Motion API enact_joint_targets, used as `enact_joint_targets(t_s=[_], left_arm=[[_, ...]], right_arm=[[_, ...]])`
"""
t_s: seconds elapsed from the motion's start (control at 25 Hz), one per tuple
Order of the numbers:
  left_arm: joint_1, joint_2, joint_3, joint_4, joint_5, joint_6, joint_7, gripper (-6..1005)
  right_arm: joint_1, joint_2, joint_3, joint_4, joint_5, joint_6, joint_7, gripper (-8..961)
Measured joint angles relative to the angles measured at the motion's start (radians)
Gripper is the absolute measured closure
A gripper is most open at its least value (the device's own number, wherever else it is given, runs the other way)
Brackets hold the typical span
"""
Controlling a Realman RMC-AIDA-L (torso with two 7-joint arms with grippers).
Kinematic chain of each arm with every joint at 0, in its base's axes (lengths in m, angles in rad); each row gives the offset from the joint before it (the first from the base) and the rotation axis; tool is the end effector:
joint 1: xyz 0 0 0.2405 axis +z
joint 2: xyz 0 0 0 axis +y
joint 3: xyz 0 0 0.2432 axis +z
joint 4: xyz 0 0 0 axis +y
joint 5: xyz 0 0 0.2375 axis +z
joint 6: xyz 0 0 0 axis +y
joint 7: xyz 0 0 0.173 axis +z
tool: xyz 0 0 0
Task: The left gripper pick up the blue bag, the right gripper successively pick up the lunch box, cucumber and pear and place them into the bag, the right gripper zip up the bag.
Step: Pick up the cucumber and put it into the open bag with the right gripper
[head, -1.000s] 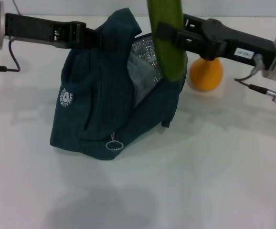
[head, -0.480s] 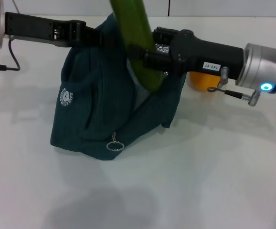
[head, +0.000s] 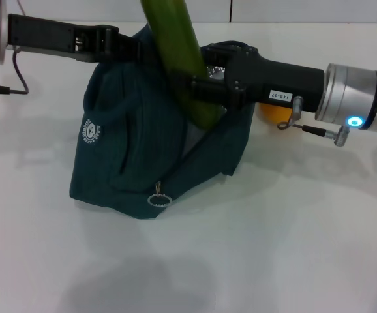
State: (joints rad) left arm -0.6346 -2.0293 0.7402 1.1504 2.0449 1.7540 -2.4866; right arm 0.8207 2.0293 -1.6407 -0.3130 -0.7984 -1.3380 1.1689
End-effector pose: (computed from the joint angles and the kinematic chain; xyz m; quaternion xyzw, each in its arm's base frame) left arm -0.1635 0.3901 0.0763 -0.8595 -0.4644 -0.2061 0.0551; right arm 0.1097 0.3939 -0.0882 -0.9038 0.1400 0.4000 0.0597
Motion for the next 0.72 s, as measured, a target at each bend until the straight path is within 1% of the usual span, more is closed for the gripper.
enact_joint_targets(t_s=[0.16, 0.32, 0.4, 0.52, 0.72], left_arm=[[-0.001, 0.0, -0.001, 0.0, 0.0, 0.0, -0.001, 941], [-0.002, 0.001, -0.001, 0.0, 0.0, -0.002, -0.003, 940], [-0.002, 0.001, -0.001, 0.0, 0.0, -0.002, -0.003, 939], [-0.001, 0.001, -0.001, 0.0, 0.0, -0.003, -0.003, 939], [0.0, 0.003, -0.001, 0.0, 0.0, -0.005, -0.005, 938]], right_arm=[[-0.003, 0.0, -0.029, -0.001, 0.011, 0.008, -0.015, 374], [-0.021, 0.0, -0.077, -0.017, 0.066, 0.028, -0.036, 375], [-0.037, 0.0, -0.118, -0.044, 0.094, 0.057, -0.039, 375], [-0.058, 0.0, -0.154, -0.079, 0.104, 0.086, -0.039, 375], [-0.073, 0.0, -0.169, -0.099, 0.107, 0.097, -0.044, 376]])
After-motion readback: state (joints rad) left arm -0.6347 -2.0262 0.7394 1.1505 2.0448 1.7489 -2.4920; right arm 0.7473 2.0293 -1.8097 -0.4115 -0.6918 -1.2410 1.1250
